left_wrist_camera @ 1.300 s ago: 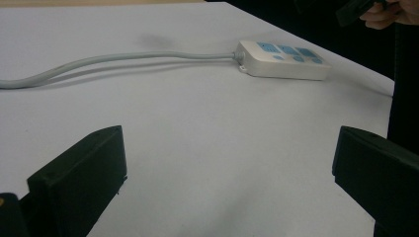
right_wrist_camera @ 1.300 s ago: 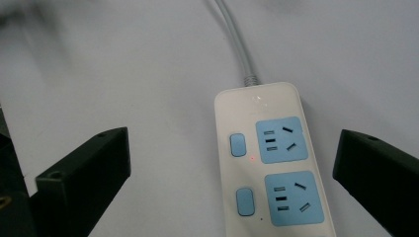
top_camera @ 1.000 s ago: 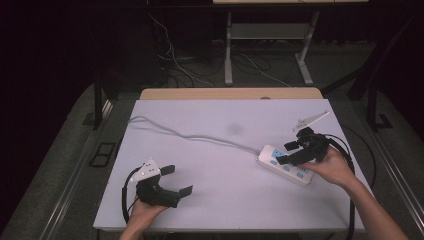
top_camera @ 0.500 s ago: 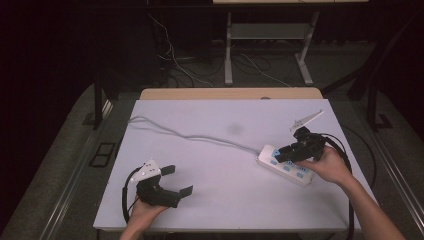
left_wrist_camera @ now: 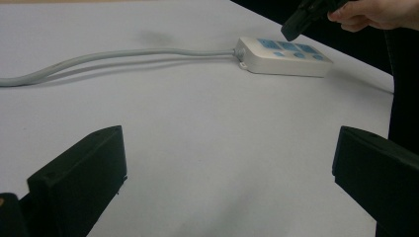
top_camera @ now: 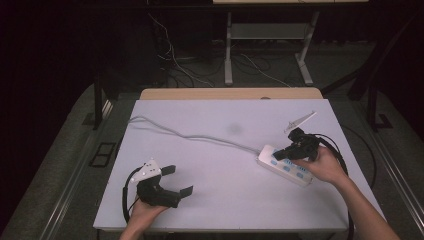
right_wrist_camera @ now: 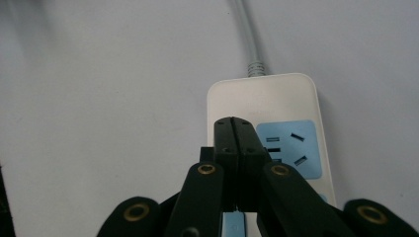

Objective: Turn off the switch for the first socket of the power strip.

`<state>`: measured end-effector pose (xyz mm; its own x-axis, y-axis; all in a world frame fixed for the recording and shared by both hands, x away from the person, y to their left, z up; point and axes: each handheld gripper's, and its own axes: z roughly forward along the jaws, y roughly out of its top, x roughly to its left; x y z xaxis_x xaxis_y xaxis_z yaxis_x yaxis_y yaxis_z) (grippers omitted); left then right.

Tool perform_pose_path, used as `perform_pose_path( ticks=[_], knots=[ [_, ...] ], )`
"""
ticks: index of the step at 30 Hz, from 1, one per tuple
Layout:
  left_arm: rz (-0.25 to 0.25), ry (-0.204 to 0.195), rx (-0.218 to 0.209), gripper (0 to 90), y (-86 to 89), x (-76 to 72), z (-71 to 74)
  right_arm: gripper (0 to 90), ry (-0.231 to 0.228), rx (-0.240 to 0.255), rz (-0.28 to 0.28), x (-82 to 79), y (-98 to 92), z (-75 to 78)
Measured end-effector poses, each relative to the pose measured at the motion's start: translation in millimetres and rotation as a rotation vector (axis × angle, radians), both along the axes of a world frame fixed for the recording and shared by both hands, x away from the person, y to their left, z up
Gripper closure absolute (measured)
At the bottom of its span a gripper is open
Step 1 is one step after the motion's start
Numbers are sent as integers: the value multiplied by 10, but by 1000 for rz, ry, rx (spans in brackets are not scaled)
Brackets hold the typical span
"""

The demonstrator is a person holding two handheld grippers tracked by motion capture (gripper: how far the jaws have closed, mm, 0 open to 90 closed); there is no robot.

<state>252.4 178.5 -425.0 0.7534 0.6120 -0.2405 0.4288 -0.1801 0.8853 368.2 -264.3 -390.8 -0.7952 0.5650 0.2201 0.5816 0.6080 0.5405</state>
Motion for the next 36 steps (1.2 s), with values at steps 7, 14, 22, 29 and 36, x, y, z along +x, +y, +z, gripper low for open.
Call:
perform_pose_path(
  ticks=[7, 14, 22, 29, 36],
  knots=[
    [3, -6, 2, 0, -2, -5, 5, 897, 0, -17, -4, 34, 28, -49],
    [-2, -6, 5, 0, -6, -2, 3, 897, 8, -19, -3, 57, 36, -84],
    [-3, -4, 4, 0, -4, -2, 1, 897, 20, -29, 4, 72, 80, -136],
    [0, 0, 0, 0, -4, -1, 0, 897, 17, -33, 6, 57, 88, -171],
    [-2, 2, 1, 0, -4, -2, 1, 899, 11, -33, 12, 51, 86, -174]
  ],
)
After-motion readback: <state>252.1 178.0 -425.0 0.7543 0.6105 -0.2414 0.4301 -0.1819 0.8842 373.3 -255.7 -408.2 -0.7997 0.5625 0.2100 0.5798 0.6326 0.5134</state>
